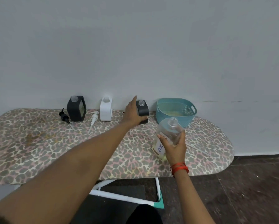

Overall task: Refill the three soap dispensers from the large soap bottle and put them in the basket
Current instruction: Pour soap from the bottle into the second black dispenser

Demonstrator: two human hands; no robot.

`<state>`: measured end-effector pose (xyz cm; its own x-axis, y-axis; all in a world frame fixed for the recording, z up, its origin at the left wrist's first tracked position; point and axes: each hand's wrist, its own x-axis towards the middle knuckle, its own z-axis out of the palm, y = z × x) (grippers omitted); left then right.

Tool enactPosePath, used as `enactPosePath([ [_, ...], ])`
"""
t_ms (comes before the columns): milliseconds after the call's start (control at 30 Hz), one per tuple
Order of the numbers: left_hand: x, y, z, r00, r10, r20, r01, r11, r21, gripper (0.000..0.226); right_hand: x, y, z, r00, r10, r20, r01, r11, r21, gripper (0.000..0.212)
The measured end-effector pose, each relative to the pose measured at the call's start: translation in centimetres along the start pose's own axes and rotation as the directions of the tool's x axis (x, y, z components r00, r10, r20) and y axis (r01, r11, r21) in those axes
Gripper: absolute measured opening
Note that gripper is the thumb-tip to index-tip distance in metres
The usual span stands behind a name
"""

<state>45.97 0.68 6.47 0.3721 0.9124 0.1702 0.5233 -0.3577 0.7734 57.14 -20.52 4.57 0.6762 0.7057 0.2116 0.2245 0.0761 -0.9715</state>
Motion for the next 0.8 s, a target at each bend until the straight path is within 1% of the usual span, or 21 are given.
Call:
enactPosePath([
  [67,1.1,0.0,0.4,0.999,0.023,0.026,-0.025,0.996,0.08,0.125,0.0,0.2,0.1,1.0,0.001,-0.01,-0.001,1.0,-0.01,0.061],
  [133,1.7,-0.6,1.0,0.999,0.008,0.045,-0.015,0.988,0.152,0.127,0.0,0.4,0.0,1.0,0.002,-0.017,-0.003,1.0,-0.03,0.061],
  [167,1.7,-0.9,1.3,0.999,-0.007,0.038,0.001,0.987,0.159,0.127,0.0,0.5,-0.1,1.0,0.006,-0.018,-0.007,0.999,-0.035,0.062],
  [233,1.8,-1.8,1.7,1.0,-0.021,0.01,0.019,0.992,0.124,0.127,0.2,0.6,-0.2,1.0,0.013,-0.02,-0.014,0.999,-0.043,0.068],
  [367,1.8,-2.4,1.9,1.0,0.025,-0.016,-0.024,0.998,0.063,0.123,0.4,1.2,-0.1,1.0,0.01,-0.03,-0.011,0.998,-0.056,0.077],
  [533,0.9,-1.3,1.3,0.995,0.092,-0.036,-0.091,0.996,0.026,0.112,0.3,1.2,-0.1,1.0,0.0,-0.029,-0.001,0.999,-0.048,0.068],
  [700,-1.4,0.5,0.0,0.976,0.169,-0.137,-0.173,0.985,-0.02,0.112,0.2,0.8,-0.2,1.0,0.013,-0.015,-0.014,0.998,-0.066,0.068],
  [800,-3.9,0.3,-2.0,0.967,0.165,-0.194,-0.185,0.979,-0.091,0.108,0.4,0.4,-0.4,1.0,0.019,-0.009,-0.02,0.997,-0.079,0.071],
])
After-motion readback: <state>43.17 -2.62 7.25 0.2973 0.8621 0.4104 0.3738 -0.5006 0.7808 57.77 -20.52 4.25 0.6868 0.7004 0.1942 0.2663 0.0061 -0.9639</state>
